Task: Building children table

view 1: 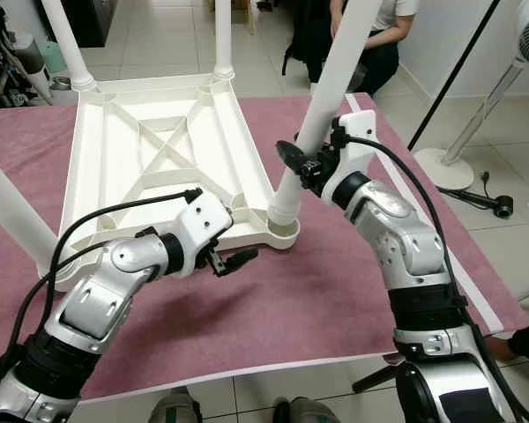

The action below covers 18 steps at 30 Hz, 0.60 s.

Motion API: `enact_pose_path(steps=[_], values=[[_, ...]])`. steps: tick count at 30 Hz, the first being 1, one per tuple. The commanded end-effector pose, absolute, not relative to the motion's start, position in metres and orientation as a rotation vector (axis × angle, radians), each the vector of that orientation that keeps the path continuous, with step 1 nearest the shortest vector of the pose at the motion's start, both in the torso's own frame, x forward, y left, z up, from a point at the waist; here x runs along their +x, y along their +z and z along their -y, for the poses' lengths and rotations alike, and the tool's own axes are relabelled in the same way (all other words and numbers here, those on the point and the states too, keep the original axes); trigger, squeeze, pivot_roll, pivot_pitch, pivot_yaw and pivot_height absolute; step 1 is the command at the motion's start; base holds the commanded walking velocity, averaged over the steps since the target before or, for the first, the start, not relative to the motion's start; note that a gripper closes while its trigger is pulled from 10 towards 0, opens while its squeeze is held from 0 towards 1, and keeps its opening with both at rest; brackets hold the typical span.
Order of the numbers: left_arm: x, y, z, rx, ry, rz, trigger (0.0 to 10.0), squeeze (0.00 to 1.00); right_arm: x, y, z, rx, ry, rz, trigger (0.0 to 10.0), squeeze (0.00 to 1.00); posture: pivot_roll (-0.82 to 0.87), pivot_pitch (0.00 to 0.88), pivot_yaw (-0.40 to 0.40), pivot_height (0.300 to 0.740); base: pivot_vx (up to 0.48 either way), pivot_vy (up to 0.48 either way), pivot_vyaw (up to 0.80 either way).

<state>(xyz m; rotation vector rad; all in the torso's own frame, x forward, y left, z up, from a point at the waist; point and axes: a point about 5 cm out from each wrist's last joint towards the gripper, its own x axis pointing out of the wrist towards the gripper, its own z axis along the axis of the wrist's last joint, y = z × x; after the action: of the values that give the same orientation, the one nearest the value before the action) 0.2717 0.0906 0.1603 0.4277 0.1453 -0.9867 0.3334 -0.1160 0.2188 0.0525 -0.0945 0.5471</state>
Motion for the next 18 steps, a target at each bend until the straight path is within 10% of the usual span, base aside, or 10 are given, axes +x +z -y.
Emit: enact_pose_path(steps=[1,18], values=[[0.278,0.152,-0.079,0.465,-0.980,-0.167,10.0,0.00,0.336,0.223,0.106,0.041,0.579,0.110,10.0,0.00,0.06,0.000,0.011,0.740,0.000,0.000,0.00],[0.320,0.135,-0.065,0.649,-0.929,-0.227,10.0,0.00,0.330,0.220,0.092,0.038,0.601,0.076,10.0,0.00,0.05,0.000,0.012,0.740,0.000,0.000,0.00]])
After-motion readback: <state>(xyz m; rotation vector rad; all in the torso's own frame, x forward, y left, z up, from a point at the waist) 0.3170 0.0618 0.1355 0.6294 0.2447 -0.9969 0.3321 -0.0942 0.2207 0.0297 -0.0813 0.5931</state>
